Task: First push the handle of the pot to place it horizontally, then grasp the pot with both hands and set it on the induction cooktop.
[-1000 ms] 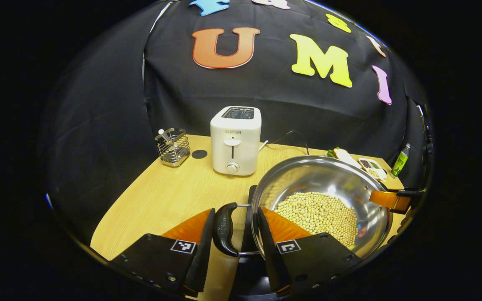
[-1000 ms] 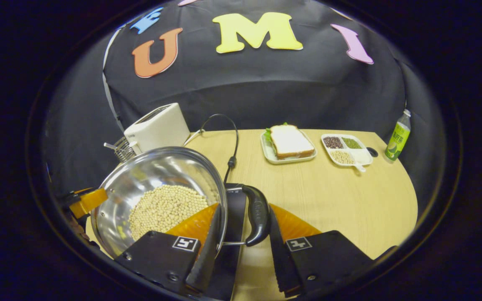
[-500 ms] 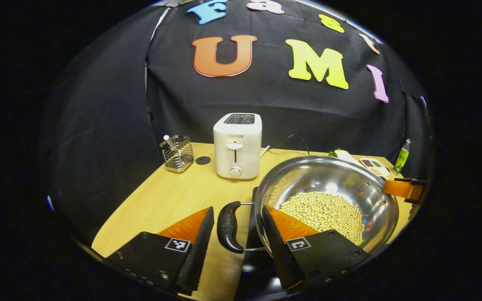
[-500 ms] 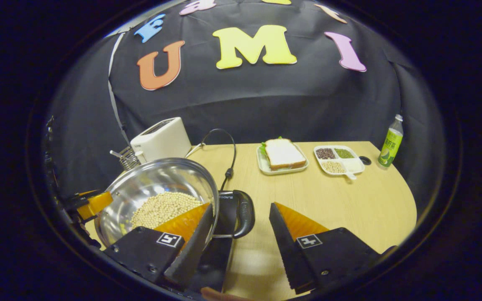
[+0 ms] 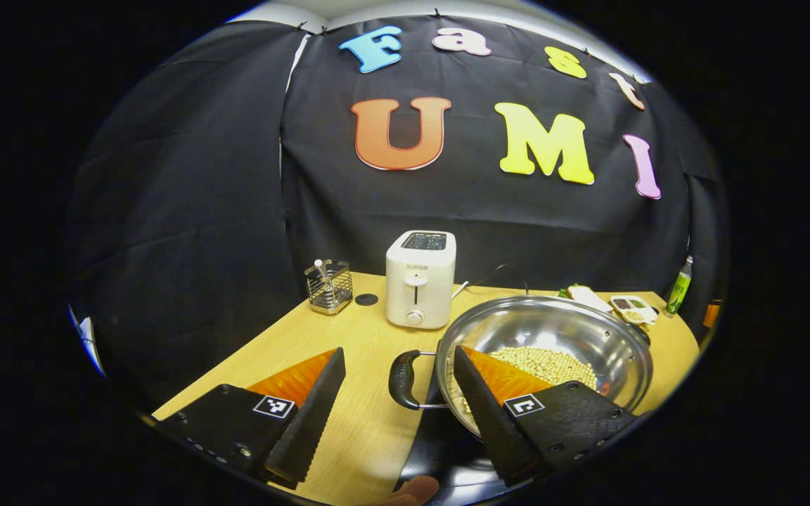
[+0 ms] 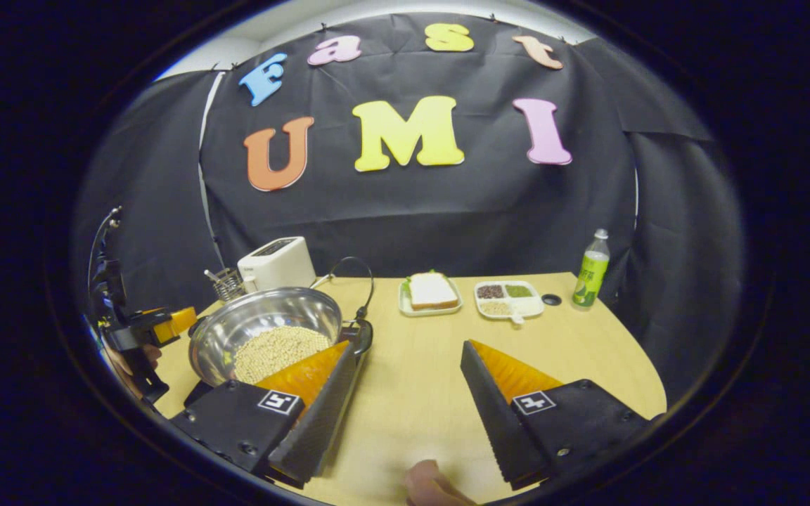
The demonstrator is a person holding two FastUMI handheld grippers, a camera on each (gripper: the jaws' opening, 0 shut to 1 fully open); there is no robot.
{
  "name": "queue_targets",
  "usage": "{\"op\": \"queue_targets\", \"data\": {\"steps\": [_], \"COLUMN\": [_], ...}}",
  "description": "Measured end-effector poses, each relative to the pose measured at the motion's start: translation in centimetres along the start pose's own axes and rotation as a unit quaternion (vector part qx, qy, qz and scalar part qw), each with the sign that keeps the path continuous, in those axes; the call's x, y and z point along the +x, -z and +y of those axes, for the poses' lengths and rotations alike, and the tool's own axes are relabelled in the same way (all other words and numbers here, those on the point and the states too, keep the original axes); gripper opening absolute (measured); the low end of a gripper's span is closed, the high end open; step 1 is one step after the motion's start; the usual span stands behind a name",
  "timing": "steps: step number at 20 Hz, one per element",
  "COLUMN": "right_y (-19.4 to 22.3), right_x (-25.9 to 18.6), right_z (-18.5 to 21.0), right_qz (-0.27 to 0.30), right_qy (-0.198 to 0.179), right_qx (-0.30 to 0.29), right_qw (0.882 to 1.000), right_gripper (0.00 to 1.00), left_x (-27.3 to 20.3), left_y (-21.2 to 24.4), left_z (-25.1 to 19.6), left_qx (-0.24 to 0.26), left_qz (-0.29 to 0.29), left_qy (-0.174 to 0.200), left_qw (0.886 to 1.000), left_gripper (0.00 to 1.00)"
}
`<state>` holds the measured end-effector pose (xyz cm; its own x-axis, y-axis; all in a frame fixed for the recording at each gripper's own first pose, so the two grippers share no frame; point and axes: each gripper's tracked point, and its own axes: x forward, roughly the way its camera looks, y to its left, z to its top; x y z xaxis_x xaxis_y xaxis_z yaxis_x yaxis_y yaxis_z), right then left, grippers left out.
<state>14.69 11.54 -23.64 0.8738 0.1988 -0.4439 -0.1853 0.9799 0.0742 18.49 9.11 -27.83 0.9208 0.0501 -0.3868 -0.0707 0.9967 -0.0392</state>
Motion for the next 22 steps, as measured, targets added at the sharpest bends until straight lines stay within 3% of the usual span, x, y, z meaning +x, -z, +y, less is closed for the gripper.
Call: {"op": "queue_targets", "data": {"steps": [10, 12, 22], "right_y": [-3.3, -4.2, -7.4], "right_x": [-11.4, -13.1, -20.3], "right_z": [-3.1, -3.6, -4.5], "right_qz": [-0.079, -0.091, -0.145], "right_qy": [0.027, 0.034, 0.048], "right_qx": [-0.007, -0.002, -0.003], "right_qw": [0.996, 0.995, 0.988], "right_gripper": [0.95, 0.99, 0.97], "left_x": [-13.2, -15.6, -24.5], "left_y": [-7.0, -8.3, -11.6], "left_z": [-5.5, -6.4, -9.3], "left_qx": [0.019, 0.019, 0.016], "left_qz": [-0.09, -0.104, -0.147], "left_qy": [0.04, 0.046, 0.075], "left_qw": [0.995, 0.993, 0.986], "left_gripper": [0.93, 0.92, 0.93]}}
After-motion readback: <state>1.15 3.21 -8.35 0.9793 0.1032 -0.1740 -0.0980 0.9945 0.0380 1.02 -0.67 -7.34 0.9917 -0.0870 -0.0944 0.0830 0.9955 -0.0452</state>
